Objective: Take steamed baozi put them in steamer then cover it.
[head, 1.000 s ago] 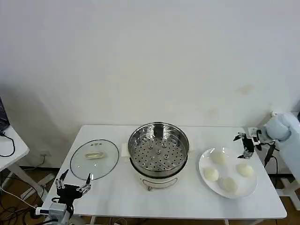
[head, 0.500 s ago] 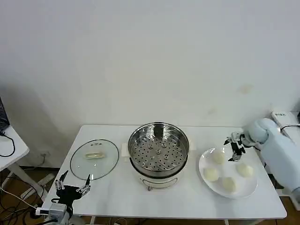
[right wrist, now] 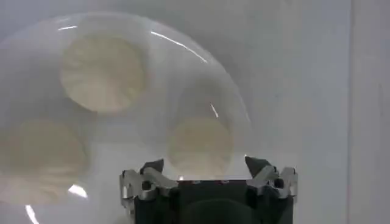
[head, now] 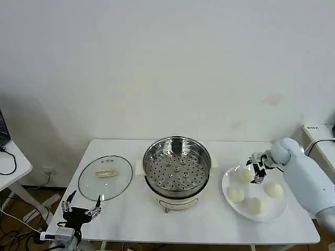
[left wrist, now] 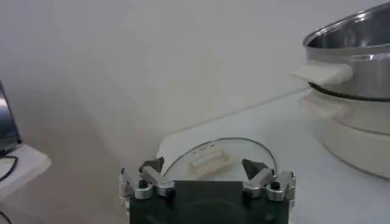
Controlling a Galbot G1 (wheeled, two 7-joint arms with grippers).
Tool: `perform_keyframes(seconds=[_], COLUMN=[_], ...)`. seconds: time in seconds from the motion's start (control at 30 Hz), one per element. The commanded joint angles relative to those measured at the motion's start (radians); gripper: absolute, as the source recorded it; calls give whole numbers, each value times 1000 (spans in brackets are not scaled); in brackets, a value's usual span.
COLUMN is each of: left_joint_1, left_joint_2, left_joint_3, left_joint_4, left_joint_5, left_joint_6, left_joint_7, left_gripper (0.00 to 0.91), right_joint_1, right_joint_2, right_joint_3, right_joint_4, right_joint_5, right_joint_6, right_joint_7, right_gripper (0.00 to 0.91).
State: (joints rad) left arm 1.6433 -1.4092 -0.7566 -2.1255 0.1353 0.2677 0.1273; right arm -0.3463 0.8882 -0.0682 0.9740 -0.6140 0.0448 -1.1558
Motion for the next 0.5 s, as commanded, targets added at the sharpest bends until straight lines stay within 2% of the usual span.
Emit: perform_keyframes(seconds=[0.03,0.13,0.23,0.27,0.3,0.33,0.5], left_joint_1=[0,0,0,-1,-1,-1,-5], left_joint_2=[0,0,-1,-1,-2,-2,-1], left_joint_3=[1,1,2,2,3,2,2], left_joint_4=[1,2,6,7,8,9,17], left_joint_5=[1,1,2,2,3,3,6], left_joint_6=[0,0,0,0,0,0,-1], left_joint_7=[0,0,-1,-1,-1,-1,-3], left_gripper=[907,907,907,907,907,907,907], right_joint_1=[-2,-1,0,1,0,-3,-10], right_joint_2=[14,16,19,20,20,20,19], right_joint_3=[1,-1,-1,-1,-1,-1,0], right_joint_4=[-14,-14,-22,-24,-24,-24,-23], right_joint_5=[-9,-9,-8,-8,-7,-4,2], right_joint_6=[1,0,0,-1,-1,-4,-12], right_joint_7=[14,13,17,18,19,21,27], right_gripper=[907,897,746,635,574,544,524])
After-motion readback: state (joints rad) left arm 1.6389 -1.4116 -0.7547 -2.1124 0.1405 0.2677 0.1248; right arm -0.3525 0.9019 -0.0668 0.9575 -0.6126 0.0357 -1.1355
